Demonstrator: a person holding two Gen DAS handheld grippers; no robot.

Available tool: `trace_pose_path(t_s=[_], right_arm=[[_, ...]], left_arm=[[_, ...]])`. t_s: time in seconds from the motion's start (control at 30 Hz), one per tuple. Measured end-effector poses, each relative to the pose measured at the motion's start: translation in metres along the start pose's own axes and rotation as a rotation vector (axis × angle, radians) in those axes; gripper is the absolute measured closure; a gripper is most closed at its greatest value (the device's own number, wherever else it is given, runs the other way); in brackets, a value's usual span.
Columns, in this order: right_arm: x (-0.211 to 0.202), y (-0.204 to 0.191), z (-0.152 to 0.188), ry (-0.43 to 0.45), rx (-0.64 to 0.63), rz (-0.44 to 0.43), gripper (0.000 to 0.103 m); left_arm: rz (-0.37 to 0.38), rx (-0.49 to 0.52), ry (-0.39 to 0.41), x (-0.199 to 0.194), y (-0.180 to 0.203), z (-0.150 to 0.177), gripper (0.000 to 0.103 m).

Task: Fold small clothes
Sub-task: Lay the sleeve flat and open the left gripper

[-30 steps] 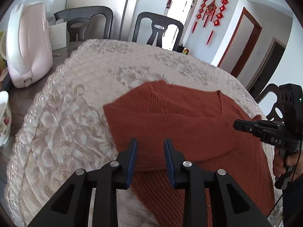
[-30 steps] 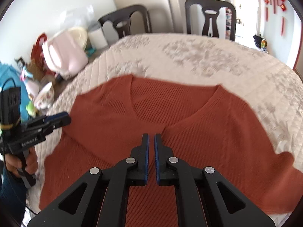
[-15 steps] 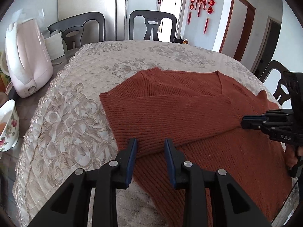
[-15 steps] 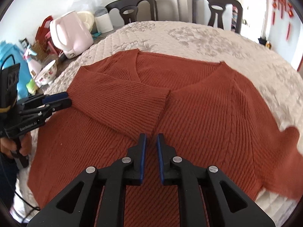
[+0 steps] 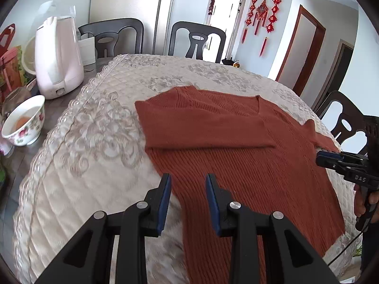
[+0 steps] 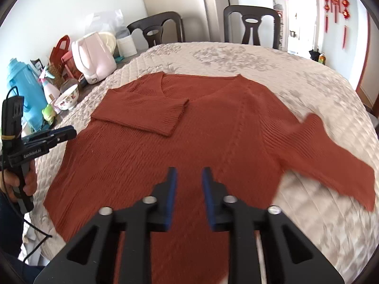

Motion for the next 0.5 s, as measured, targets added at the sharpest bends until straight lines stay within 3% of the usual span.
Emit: trace_pose_path(t_s=[0.1,0.17,0.5], right_arm=[[-0.008,0.003,0.008,0.009,0.010,0.026,0.067],[-0.013,0.005,0.013,0.014,0.018,0.037,0.067],[-0.026,0.026,0.027,0.029,0.084,0.069,0.066]], left_arm=[[-0.003,0.007,0.001,-0.006,0.008,0.005,0.068],[-0.008,0.016,0.011,-0.010,0.014,0.006,0.060],[0.030,0.044,-0.010,-0.008,0.036,0.009,0.059]])
Point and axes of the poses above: each gripper's, at about its wrist camera, not at the fingertips, and x roughly the way its jaws point, y to its right, z to its underside, the point moved 7 cm from there along x, roughly the way its jaws point, and after that the axes turned 15 degrees about -z, right-handed, at the moved point
